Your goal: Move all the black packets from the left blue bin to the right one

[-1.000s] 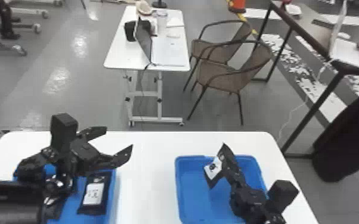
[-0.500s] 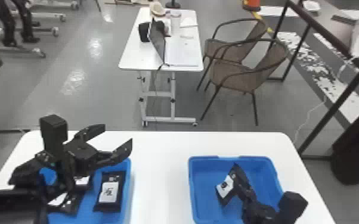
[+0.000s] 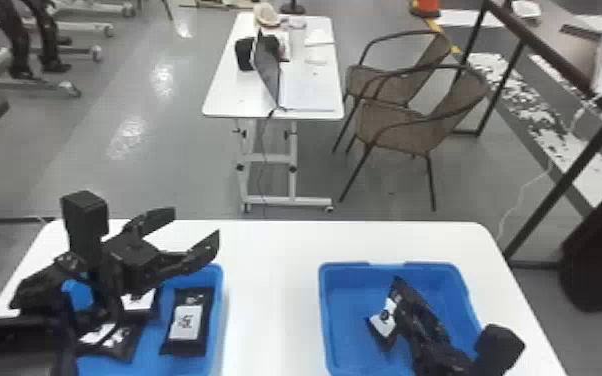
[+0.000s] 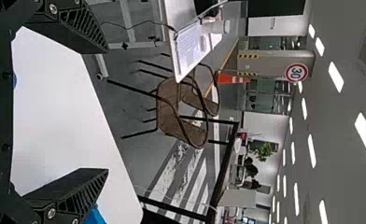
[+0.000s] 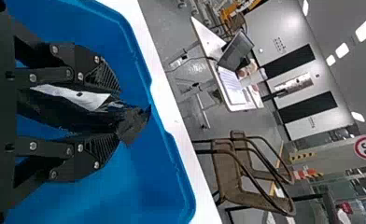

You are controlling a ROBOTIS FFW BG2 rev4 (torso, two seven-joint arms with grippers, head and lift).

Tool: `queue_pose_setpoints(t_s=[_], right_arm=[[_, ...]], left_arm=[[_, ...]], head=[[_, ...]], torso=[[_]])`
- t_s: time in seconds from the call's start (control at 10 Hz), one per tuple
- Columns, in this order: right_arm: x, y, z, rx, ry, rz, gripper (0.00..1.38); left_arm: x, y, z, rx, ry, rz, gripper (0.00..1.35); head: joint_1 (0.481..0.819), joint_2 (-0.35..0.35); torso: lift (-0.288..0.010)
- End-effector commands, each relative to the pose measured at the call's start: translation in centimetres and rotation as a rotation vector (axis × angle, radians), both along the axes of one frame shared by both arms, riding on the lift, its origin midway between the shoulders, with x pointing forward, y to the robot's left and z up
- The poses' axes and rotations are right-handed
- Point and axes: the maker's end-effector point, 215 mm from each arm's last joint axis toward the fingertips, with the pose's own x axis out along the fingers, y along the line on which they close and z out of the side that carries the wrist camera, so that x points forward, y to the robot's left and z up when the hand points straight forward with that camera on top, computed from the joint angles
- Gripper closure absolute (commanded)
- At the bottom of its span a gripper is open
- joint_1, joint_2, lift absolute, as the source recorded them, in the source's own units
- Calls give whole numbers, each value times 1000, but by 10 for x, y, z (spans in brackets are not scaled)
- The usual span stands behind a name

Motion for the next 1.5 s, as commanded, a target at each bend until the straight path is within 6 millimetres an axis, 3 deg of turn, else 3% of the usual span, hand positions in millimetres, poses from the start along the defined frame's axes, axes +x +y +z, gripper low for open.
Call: queue_pose_setpoints(t_s=[0.0,0.2,0.4,0.6,0.7,1.0,1.3,1.4], right_arm=[[3,-9,32,-69,-80,-37,71],[3,-18,69,-100,-148,-72,234],[5,-17,104,-89,-213,-75,259],[11,-13,121,-39,-253,-65,259],[11,-13,124,-23,-259,-64,259],[14,-8,126,17,-266,-51,257],[20,1,127,46,-271,-27,259],[21,4,127,54,-270,-24,257]], left_arm=[[-3,6,-7,12,15,9,117],[-11,20,-24,-1,58,54,124],[-26,41,-60,27,158,119,124],[-49,47,-97,38,276,151,130],[-59,56,-111,48,330,170,136],[-64,116,-130,241,410,210,136],[-43,154,-128,446,430,126,136],[-45,170,-131,488,455,140,136]], head=[[695,-66],[695,-80],[695,-63],[695,-44],[695,-36],[695,5],[695,66],[695,86]], torso=[[0],[0],[0],[0],[0],[0],[0],[0]])
